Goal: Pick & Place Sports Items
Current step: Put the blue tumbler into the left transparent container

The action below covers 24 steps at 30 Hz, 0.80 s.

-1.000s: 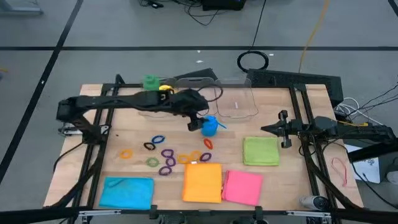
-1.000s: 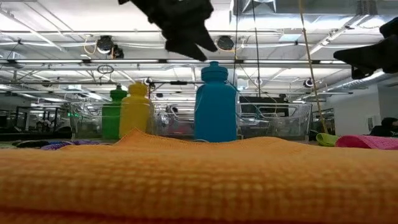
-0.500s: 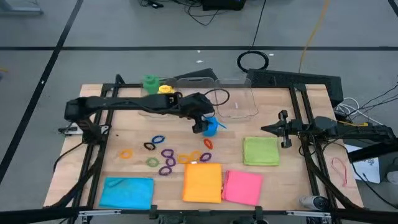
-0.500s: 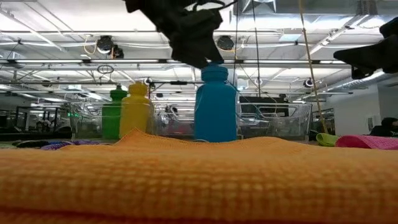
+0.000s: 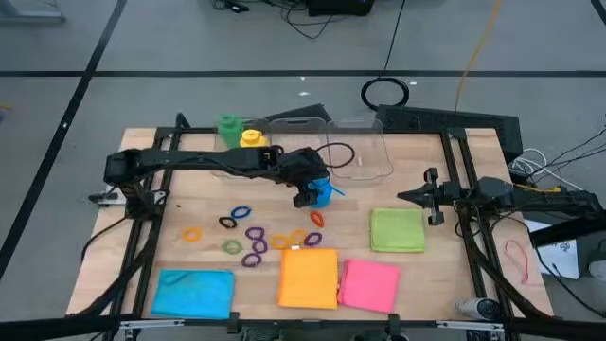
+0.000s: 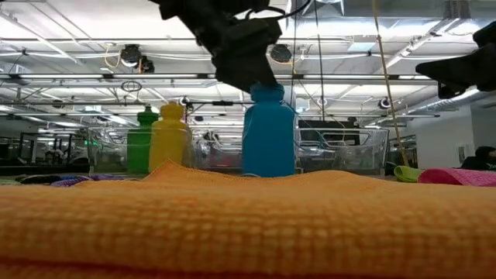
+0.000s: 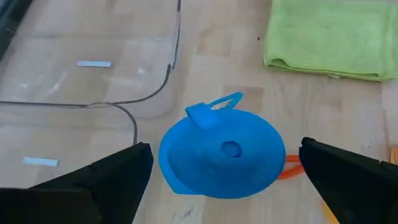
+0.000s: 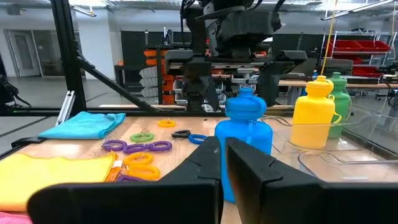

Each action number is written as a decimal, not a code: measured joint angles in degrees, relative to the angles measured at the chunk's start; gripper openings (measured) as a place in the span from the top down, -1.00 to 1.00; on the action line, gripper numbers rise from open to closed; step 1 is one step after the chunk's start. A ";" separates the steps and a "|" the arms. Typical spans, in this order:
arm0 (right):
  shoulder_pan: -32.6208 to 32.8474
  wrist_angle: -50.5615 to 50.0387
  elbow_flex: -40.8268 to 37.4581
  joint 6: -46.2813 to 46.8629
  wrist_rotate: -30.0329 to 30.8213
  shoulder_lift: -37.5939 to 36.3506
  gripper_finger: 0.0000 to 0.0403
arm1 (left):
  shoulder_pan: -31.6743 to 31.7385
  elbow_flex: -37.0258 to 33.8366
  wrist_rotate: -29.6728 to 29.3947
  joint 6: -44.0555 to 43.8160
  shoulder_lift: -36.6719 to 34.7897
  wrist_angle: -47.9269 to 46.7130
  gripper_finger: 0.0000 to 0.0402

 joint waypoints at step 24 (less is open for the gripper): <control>0.00 0.00 0.00 0.00 0.00 0.00 1.00 | -0.46 0.02 3.34 0.49 0.00 -0.07 -0.66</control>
